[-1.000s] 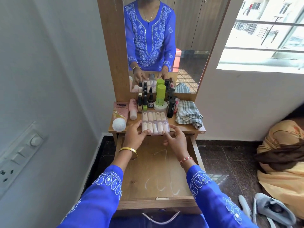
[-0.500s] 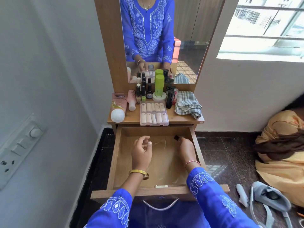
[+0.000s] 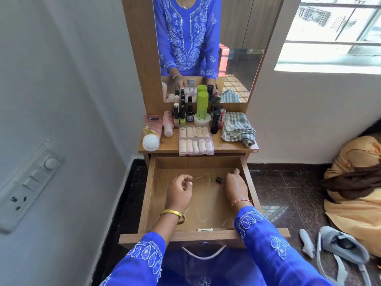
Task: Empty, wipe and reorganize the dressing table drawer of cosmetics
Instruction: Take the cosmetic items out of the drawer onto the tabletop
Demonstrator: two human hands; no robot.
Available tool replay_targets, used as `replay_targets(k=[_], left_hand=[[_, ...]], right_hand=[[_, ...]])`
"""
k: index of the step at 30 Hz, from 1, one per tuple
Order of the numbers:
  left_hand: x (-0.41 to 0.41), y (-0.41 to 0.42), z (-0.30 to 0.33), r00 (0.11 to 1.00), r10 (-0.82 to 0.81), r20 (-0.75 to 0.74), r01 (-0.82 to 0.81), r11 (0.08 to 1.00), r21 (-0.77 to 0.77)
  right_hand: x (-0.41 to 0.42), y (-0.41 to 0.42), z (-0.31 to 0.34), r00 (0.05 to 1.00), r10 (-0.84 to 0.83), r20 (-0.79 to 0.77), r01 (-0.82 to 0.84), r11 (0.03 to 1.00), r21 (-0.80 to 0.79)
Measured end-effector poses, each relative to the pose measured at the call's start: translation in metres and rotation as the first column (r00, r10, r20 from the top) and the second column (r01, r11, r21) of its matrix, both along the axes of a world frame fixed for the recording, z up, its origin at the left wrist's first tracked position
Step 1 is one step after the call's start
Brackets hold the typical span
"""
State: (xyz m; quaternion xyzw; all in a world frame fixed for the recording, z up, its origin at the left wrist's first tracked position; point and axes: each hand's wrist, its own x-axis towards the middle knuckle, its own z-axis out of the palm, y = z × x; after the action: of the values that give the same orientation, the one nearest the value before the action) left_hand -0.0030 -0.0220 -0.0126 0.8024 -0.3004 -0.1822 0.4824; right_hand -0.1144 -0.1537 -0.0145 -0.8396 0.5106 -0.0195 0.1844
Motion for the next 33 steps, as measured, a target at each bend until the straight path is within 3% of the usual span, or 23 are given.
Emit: replay_targets(k=[3,7,11,14,17,23,29,33], left_hand=[[0.0,0.0,-0.001,1.0,-0.014,-0.002,0.014,1.0,0.015],[0.0,-0.002,-0.001,0.998,-0.049,-0.041,0.049,0.999,0.003],[0.001,-0.003,-0.001,0.996,0.027,-0.09,-0.027,1.0,0.006],[0.005,0.0,-0.002,0.969,0.119,-0.214,-0.123,0.992,-0.003],[0.006,0.001,-0.003,0.943,0.108,-0.313,-0.112,0.994,0.007],[0.005,0.0,0.0,0.877,0.041,-0.478,-0.075,0.996,-0.054],[0.006,0.001,-0.003,0.911,0.023,-0.412,-0.048,0.998,-0.051],[0.004,0.0,0.003,0.929,0.035,-0.369,-0.082,0.99,-0.113]], right_hand=[[0.002,0.003,0.003,0.997,0.042,0.062,-0.045,0.998,0.038],[0.011,0.025,0.01,0.944,0.066,0.324,-0.131,0.974,0.183],[0.019,0.048,0.009,0.882,0.178,0.437,-0.252,0.96,0.118],[0.019,0.05,0.007,0.854,0.22,0.472,-0.298,0.95,0.096],[0.015,0.05,0.008,0.834,0.225,0.503,-0.309,0.947,0.089],[0.012,0.049,0.012,0.839,0.075,0.539,-0.276,0.912,0.303],[0.009,0.049,0.018,0.813,-0.021,0.582,-0.287,0.855,0.432],[0.007,0.047,0.022,0.702,-0.265,0.662,-0.279,0.752,0.597]])
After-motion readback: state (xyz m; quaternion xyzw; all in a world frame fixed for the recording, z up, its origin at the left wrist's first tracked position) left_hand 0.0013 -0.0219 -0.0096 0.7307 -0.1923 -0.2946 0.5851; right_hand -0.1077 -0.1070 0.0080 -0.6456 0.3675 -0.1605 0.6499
